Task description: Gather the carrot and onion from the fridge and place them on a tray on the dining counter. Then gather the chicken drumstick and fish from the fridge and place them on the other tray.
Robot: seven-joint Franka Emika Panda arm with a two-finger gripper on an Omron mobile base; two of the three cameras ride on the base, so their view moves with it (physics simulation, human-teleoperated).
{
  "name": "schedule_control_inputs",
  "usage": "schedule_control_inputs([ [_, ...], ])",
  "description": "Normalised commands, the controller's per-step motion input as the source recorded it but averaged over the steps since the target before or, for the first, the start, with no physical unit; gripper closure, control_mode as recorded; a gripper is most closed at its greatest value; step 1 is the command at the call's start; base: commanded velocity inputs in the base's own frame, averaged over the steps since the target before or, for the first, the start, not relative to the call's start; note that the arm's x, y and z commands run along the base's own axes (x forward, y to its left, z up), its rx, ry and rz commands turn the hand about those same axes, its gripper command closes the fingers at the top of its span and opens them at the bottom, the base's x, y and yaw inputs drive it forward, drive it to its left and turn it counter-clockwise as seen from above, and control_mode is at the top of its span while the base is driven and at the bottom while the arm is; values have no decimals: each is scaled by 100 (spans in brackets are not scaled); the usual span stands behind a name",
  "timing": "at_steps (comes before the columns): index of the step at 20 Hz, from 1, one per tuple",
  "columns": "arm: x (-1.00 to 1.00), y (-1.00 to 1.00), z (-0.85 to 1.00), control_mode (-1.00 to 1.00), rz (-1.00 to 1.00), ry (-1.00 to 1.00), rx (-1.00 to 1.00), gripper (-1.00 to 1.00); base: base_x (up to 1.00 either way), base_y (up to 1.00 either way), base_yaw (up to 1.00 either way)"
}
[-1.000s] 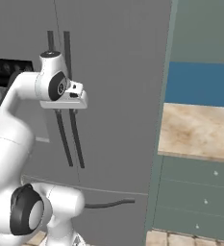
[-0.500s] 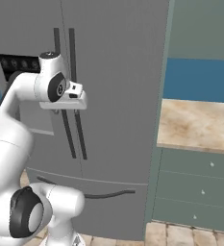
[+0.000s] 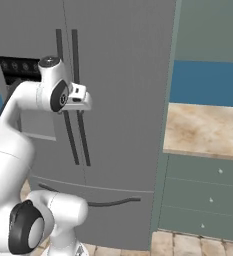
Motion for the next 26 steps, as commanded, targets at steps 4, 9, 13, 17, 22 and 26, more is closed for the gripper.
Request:
schedule_control_inputs([
  [4,44,-1,0,-100,0,-18,5,-100,0,0,0],
  [9,42,0,1,-100,-1,-4,5,-100,0,0,0],
  [13,36,0,0,-100,-1,-2,0,-100,0,0,0],
  [17,28,0,0,-100,-1,0,0,-100,0,0,0],
  [22,24,0,0,-100,0,0,0,-100,0,0,0],
  [26,31,0,-9,-100,0,-4,0,-100,0,0,0],
])
